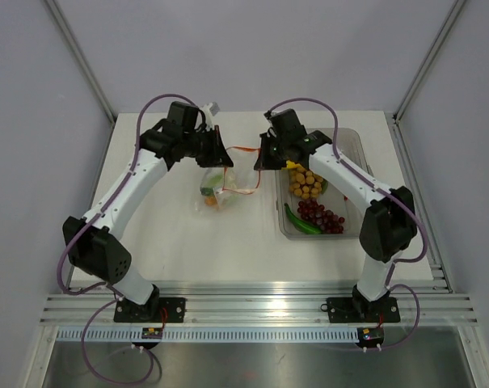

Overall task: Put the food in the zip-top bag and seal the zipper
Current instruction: Adjust the zipper food storage bag at the center of the board, then pick up the fake vegetable from the bin.

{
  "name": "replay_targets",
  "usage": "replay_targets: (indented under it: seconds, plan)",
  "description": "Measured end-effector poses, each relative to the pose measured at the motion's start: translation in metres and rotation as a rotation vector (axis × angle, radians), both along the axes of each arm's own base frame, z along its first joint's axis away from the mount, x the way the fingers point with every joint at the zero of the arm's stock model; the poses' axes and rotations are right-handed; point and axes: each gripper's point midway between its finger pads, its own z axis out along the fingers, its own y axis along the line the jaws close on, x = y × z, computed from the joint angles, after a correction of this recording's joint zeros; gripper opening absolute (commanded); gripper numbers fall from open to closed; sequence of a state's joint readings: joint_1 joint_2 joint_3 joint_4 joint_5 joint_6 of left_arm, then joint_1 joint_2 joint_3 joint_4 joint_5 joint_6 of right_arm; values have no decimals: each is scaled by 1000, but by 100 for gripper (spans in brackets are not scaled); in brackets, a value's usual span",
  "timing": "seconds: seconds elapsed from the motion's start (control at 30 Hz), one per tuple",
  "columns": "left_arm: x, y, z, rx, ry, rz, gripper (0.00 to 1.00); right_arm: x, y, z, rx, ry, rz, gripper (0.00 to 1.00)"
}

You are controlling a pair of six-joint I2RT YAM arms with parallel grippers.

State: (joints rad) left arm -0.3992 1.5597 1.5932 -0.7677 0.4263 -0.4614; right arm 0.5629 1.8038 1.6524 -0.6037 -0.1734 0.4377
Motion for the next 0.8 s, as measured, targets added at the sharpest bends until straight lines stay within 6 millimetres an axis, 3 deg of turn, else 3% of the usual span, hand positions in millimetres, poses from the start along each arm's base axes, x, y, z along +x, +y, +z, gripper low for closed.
replay_targets:
  seconds: [0.1, 0.17, 0.23, 0.33, 0.5, 0.6, 0.7, 0.8]
  plan:
    - [-3, -9, -31, 38, 73, -18, 0, -6, -8, -35, -60, 71, -14, 25]
    - [-5, -11, -38, 50, 93, -21, 0, -11, -14, -41, -83, 86, -27, 39]
    - [-3, -10, -35, 49, 82, -17, 0, -14, -19, -33, -90, 64, -28, 56]
    - [1, -11, -27, 44, 60, -11, 0, -22, -26, 0, -66, -6, -15, 60]
    - [2, -9, -26, 46, 54, -1, 0, -46, -48, 81, 2, -198, -16, 59]
    - [2, -9, -25, 48, 53, 2, 0, -64, -72, 105, -2, -281, -43, 58]
    - [2, -8, -24, 47, 51, 2, 0, -74, -101, 85, -64, -265, -93, 57]
    - [1, -8, -24, 47, 49, 1, 0, -85, -122, 27, -166, -143, -119, 56]
